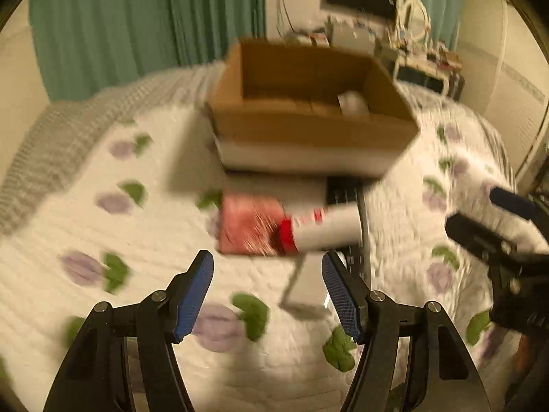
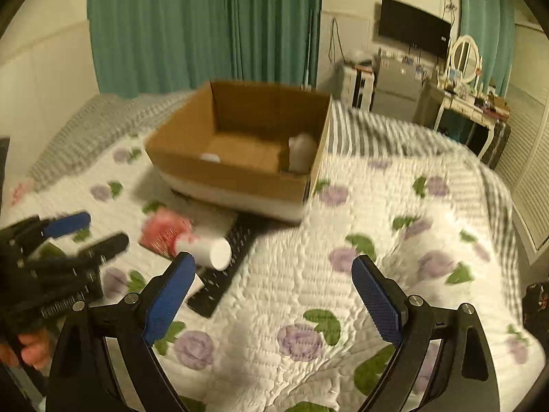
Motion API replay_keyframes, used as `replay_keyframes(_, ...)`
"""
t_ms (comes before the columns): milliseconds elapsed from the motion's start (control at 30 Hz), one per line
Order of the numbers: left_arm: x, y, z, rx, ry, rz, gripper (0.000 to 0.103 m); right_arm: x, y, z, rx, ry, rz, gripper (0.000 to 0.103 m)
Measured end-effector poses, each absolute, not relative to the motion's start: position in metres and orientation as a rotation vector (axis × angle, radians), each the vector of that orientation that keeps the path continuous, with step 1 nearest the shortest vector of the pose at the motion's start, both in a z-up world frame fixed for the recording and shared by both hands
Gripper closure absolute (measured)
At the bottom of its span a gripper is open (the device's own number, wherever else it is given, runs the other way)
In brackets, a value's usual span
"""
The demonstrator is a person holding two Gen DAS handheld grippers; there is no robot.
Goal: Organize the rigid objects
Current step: 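Grasp the white charger block with the left tool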
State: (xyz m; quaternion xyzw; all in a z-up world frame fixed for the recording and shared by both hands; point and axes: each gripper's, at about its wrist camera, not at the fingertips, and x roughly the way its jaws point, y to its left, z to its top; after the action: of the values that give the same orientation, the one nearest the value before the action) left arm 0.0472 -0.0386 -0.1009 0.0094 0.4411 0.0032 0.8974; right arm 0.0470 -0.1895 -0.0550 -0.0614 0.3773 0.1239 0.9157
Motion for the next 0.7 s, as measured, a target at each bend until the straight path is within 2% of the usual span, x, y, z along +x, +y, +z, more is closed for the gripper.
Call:
replay_keyframes(300, 0.068, -0.060, -0.149, 0.050, 1.033, -0.098, 0.034, 0.069, -0.197, -0.094, -0.077, 0.879, 0.237, 0.010)
replay_keyframes(500, 0.083, -0.064, -0.156, 0.042, 1.029, -0.110, 0.037, 0.073, -0.196, -0.102, -0.078, 0.906, 0.236, 0.010)
replay_keyframes(567, 0.084, -0.063, -0.157, 0.024, 1.033, -0.135, 0.045, 0.074, -0.196, -0.102, -0.077, 0.911, 0.234, 0.010)
replay_keyframes(600, 0.084, -0.062, -0.157, -0.003, 1.037, -0.173, 0.061, 0.074, -0.196, -0.103, -0.079, 0.914, 0.232, 0.010)
replay_keyframes(700, 0.082, -0.062, -0.156, -0.011, 1.040, -0.191, 0.061, 0.072, -0.195, -0.103, -0.086, 0.912, 0.222, 0.010)
